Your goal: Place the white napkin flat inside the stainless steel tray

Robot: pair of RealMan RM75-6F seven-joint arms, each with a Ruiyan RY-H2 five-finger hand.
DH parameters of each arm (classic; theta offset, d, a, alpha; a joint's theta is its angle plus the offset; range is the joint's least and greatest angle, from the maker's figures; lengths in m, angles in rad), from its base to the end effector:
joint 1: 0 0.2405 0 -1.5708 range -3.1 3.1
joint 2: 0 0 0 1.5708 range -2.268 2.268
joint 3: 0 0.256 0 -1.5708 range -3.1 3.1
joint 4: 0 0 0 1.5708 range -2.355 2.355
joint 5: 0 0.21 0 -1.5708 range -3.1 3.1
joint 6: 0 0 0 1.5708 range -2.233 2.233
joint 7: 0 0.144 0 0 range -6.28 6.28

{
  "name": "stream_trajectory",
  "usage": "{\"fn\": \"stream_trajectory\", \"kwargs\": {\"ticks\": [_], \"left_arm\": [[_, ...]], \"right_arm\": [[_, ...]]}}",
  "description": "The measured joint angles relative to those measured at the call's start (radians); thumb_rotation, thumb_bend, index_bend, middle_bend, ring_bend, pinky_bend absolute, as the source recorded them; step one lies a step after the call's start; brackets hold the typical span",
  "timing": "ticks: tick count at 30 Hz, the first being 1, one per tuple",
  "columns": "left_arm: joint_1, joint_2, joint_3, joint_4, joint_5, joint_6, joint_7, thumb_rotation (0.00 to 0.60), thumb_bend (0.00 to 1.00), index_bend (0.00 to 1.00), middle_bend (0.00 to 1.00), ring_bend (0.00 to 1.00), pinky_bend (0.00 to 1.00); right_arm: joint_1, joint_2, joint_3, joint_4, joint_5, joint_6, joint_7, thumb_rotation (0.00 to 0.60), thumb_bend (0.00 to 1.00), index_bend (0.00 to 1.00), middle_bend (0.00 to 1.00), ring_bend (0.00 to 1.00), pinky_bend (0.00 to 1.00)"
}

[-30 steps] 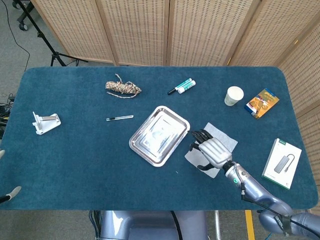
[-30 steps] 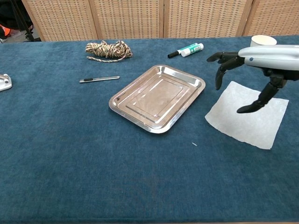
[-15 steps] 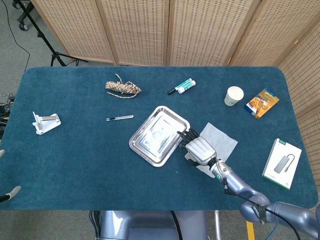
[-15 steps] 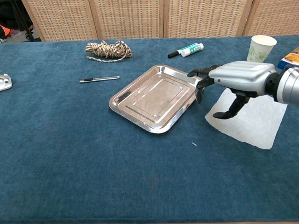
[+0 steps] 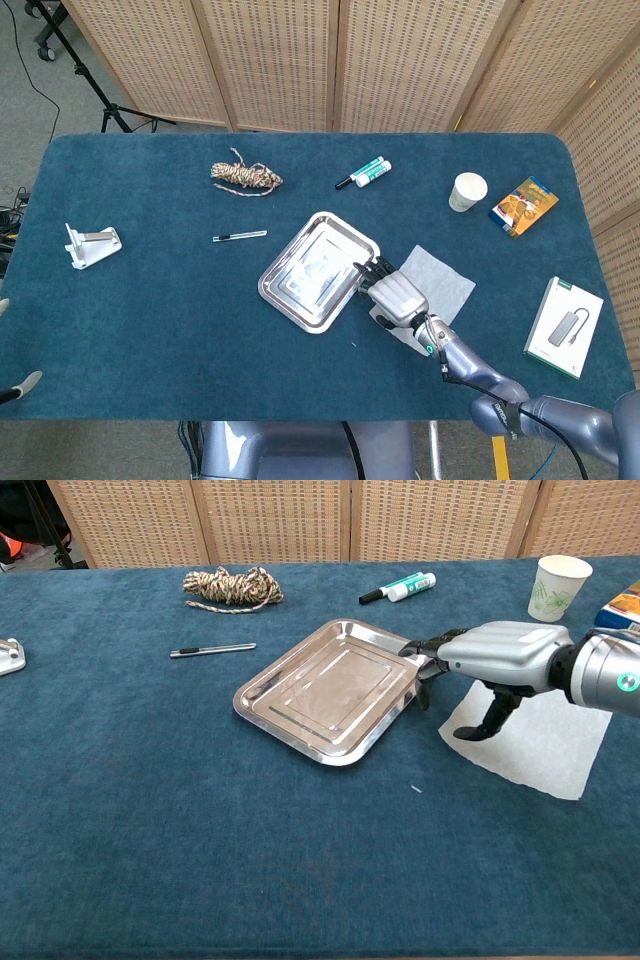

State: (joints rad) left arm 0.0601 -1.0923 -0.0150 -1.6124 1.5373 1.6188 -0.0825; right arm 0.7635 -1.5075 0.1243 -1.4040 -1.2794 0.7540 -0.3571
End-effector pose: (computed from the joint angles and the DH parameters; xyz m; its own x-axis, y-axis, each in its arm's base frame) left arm -0.3248 0.1275 0.1783 0.3509 -0.0444 0.9353 0.9343 0.0838 -0.3465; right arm -0.1647 -0.3399 -0.0295 0.6727 -0.2880 0.6815 -0.6948 -0.5624 0.4482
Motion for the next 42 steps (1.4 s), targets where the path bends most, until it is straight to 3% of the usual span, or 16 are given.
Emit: {"fn": "stream_trajectory", "kwargs": {"ticks": [10,17,22,28,34,42], "left_arm": [[0.001,0.001,-0.001,0.001,-0.001,0.002,-0.007,0.6,0.0,0.0,0.0,0.0,0.0],[0.0,0.001,0.0,-0.001,0.001,0.001,-0.004,0.6,0.0,0.0,0.0,0.0,0.0],[0.001,0.0,-0.001,-0.002,-0.001,0.002,-0.003,0.6,0.0,0.0,0.0,0.0,0.0],[0.002,0.0,-0.002,0.0,-0.001,0.005,-0.008,0.6,0.0,0.0,0.0,0.0,0.0],[0.002,0.0,-0.001,0.0,0.001,0.005,-0.009,0.6,0.0,0.0,0.0,0.0,0.0],[-0.002,0.001,-0.002,0.0,-0.001,-0.002,-0.01,0.6,0.0,0.0,0.0,0.0,0.0]], "right_arm": [[0.009,-0.009,-0.03,0.021,0.026,0.0,-0.028,0.6,0.41,0.4,0.0,0.0,0.0],[0.005,-0.022,-0.044,0.045,0.019,0.006,0.005,0.6,0.45,0.48,0.0,0.0,0.0],[0.001,-0.036,-0.054,0.07,0.018,0.008,0.02,0.6,0.55,0.54,0.0,0.0,0.0],[-0.01,-0.042,-0.057,0.082,0.0,0.035,0.057,0.6,0.56,0.59,0.0,0.0,0.0],[-0.015,-0.035,-0.038,0.077,-0.041,0.095,0.095,0.6,0.56,0.61,0.0,0.0,0.0],[0.03,-0.049,0.029,0.086,-0.059,0.137,0.061,0.6,0.57,0.61,0.02,0.0,0.0]]}}
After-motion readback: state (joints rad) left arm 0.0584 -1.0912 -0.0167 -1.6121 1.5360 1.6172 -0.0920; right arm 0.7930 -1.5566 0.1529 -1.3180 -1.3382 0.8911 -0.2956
